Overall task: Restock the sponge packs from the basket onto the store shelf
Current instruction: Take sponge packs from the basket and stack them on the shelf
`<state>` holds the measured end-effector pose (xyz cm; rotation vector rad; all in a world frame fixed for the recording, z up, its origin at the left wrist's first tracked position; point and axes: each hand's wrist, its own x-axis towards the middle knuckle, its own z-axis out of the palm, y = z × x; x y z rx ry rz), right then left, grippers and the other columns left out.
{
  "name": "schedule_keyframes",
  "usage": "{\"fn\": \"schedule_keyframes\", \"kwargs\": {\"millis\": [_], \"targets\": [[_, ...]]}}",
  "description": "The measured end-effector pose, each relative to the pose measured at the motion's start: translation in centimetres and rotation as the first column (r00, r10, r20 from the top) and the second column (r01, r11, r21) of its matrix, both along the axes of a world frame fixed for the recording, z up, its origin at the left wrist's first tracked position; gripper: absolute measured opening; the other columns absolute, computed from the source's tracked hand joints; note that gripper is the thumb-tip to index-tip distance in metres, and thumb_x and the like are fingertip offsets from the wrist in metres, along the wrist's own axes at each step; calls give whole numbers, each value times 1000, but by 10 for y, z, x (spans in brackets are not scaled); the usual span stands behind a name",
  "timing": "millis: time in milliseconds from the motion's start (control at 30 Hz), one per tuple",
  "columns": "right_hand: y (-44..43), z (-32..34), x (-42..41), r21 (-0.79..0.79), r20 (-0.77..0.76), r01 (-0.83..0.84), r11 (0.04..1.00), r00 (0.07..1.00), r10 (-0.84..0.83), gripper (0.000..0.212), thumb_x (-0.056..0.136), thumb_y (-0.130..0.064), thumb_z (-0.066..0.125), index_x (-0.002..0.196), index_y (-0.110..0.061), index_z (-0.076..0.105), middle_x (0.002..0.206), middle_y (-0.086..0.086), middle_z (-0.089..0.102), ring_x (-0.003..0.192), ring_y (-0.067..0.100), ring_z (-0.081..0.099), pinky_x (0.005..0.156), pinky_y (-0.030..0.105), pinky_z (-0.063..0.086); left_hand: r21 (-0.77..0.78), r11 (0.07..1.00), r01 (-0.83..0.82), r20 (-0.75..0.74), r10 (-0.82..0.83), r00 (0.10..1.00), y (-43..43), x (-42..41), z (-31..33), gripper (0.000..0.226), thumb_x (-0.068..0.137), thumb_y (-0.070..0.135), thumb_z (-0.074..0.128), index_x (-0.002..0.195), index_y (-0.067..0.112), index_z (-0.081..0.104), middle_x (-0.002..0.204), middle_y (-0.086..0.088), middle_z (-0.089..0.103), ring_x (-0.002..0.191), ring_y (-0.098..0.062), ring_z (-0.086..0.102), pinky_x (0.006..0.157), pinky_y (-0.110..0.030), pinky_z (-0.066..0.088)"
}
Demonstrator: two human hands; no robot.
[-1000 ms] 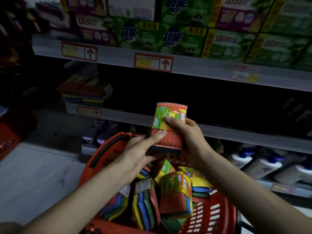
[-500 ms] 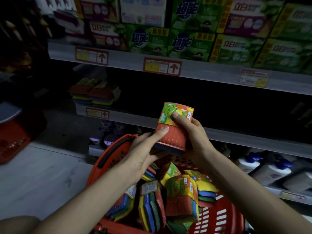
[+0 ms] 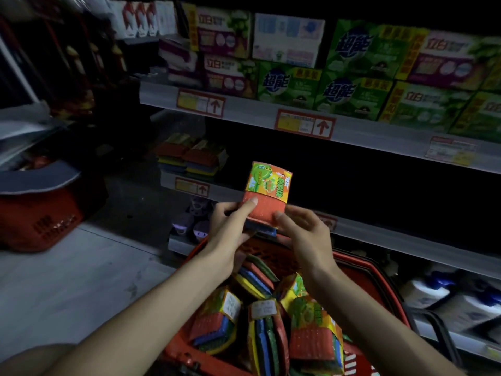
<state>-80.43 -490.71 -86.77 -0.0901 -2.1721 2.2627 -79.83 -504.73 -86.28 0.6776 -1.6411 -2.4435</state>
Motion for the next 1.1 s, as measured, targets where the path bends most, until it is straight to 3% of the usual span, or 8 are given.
{"fn": "schedule_keyframes", "kwargs": {"millis": [233,333,400,600,733,900,1000,1100], "targets": [[-32,-10,-18,-65,-5,104,992,995,-104,25,91,-18,77,115,-19,69,109,-1,74,102,14,73,77,21,60,-325,945,31,-30,-43,999,-29,-25,-2,25,91,34,73,114,25,72,105,7,72,101,-13,67,95,-42,56],[-47,-16,-31,-71,-7,152,986,988,-152,22,89,-20,79,110,-22,70,106,-1,75,101,15,73,82,28,59,-414,909,38,-61,-69,996,-44,-38,-3,28,92,34,73,119,27,71,98,17,68,92,0,63,79,-23,52],[-57,-18,-41,-81,8,178,981,984,-178,24,89,-19,80,111,-17,71,106,1,75,102,18,73,84,30,58,-423,906,-1,-80,-37,996,-52,-46,-5,25,92,31,75,116,26,71,93,20,64,85,7,58,71,-15,46],[-94,-22,-68,-88,15,196,977,981,-196,22,92,-15,77,112,-17,68,109,4,72,103,18,70,87,29,58,-387,910,-148,-96,119,988,-71,-69,-11,16,90,30,77,104,25,71,97,7,72,91,-8,67,71,-21,49],[-109,-27,-86,-74,-2,181,981,983,-182,27,93,-10,72,117,-21,64,109,-4,68,105,16,67,93,33,57,-378,916,-135,-105,102,989,-80,-80,-10,21,99,27,65,118,21,72,108,5,70,99,-10,63,69,-18,47],[-120,-25,-109,-55,-6,196,979,980,-197,40,89,-8,71,124,-25,61,122,1,66,117,23,63,106,44,51,-354,934,-50,-44,36,998,-87,-92,-14,35,104,13,52,135,25,64,79,11,57,61,-13,48,57,-26,40],[-126,-21,-115,-61,21,186,981,983,-185,50,89,-7,71,135,-21,57,128,1,61,123,26,60,109,47,49,-359,933,-19,-24,11,1000,-93,-98,-13,46,105,8,49,146,27,55,119,4,67,60,-14,50,53,-23,43],[-128,-19,-122,2,8,165,986,986,-165,53,91,-9,70,141,-18,56,133,3,61,126,26,58,109,48,49,-345,938,28,2,-29,1000,-96,-99,-13,50,106,7,49,152,24,47,150,-2,51,64,2,45,50,-9,39]]}}
